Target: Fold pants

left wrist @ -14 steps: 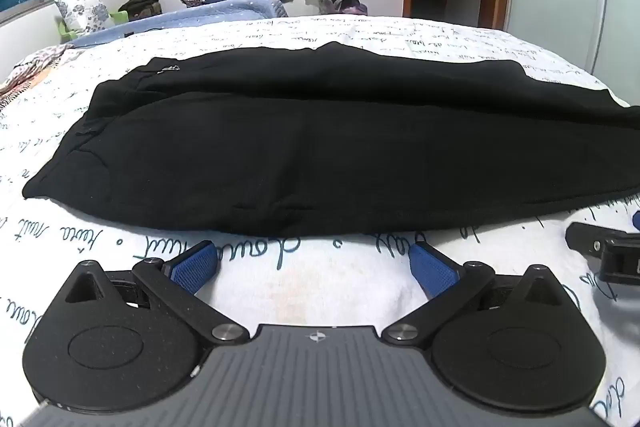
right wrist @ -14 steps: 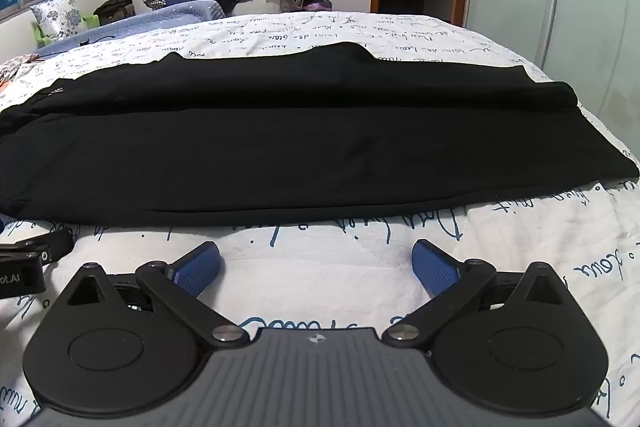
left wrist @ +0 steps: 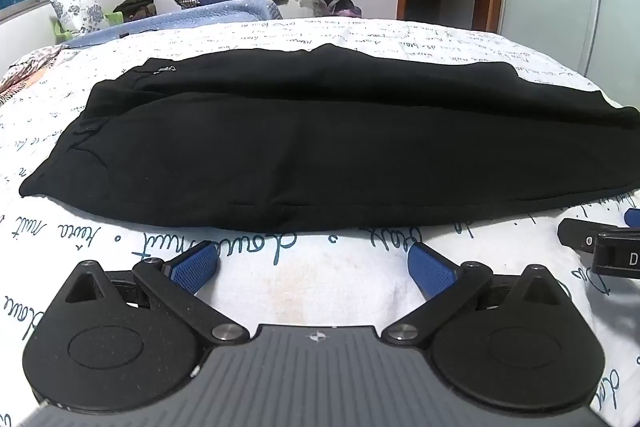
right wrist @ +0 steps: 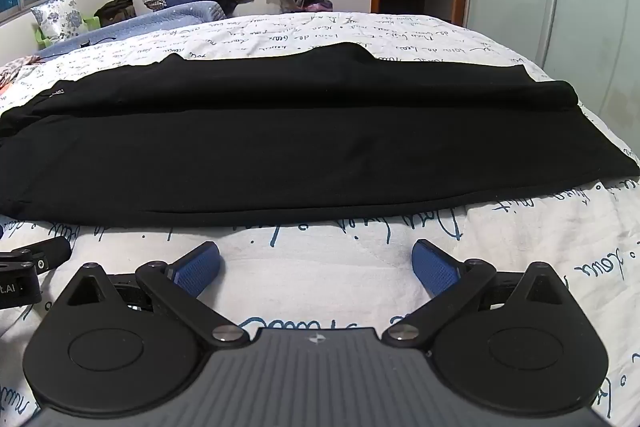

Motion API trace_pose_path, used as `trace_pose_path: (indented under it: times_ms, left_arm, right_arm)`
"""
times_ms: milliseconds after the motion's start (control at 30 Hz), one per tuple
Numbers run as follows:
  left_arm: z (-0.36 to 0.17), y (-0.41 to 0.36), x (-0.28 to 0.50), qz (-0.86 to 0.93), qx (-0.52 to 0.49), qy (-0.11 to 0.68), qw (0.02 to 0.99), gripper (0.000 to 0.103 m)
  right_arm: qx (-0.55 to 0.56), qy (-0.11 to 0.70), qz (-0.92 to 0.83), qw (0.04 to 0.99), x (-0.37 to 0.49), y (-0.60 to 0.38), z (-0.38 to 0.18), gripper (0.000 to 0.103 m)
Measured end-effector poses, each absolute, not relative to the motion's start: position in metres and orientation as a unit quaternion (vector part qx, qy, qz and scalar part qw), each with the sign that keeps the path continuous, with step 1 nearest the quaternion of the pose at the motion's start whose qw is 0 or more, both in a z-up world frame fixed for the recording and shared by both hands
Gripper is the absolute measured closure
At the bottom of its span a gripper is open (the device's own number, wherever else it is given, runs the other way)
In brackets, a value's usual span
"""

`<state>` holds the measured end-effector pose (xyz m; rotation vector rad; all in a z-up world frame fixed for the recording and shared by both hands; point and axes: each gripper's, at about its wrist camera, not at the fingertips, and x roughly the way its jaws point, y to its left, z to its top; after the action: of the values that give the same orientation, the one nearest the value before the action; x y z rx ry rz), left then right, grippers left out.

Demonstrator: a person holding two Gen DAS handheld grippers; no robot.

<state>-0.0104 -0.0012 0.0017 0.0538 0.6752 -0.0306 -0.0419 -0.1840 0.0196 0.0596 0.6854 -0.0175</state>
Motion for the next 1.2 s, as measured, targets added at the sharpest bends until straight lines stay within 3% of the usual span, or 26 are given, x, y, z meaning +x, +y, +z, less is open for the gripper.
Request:
trace_pose_path:
  times_ms: [1200]
  left_arm:
    - [-0.0008,-0.0027,-0.0104,-0.016,0.027,0.329,0.944,0.000]
  right_arm:
    - [0.028,0.336,-0.009,0.941,-0.0416,-0.1830,0.0195,0.000]
